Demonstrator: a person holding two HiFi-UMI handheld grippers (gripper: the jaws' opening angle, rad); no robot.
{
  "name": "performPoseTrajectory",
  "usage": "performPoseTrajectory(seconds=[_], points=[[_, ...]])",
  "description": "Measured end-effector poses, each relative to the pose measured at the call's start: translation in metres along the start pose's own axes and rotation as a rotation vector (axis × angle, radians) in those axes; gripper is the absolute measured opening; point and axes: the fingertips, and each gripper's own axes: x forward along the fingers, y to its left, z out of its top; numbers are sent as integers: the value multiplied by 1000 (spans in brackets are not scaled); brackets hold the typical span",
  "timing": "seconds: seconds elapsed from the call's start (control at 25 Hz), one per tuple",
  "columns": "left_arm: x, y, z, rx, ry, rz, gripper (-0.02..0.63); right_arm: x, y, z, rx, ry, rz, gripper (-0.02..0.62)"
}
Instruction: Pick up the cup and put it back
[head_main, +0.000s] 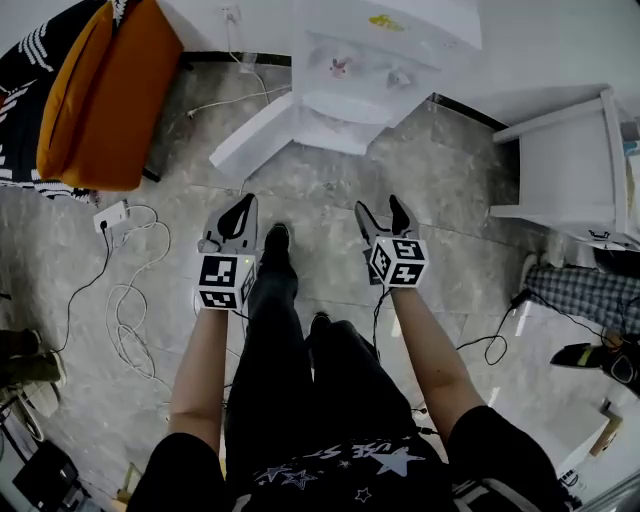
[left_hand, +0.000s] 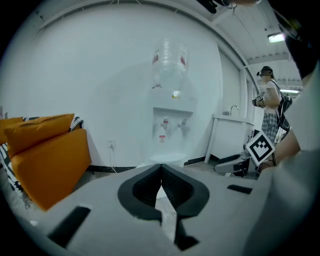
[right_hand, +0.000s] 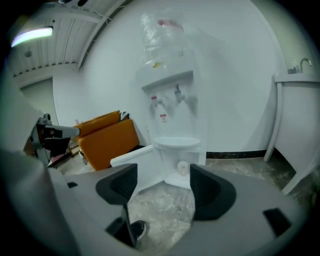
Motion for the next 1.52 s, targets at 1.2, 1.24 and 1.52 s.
performPoseTrajectory(seconds=[1.2,1.24,1.52], points=[[307,67,-246,28,4,-349,9,445,-133,-158,-44,40,-188,178],[307,68,-247,25,2,-346,9,448,-134,-157,-45,43,-190,178],[301,81,-249,20,-7,-319,9,458,-141,-164,-69,124,-241,67]])
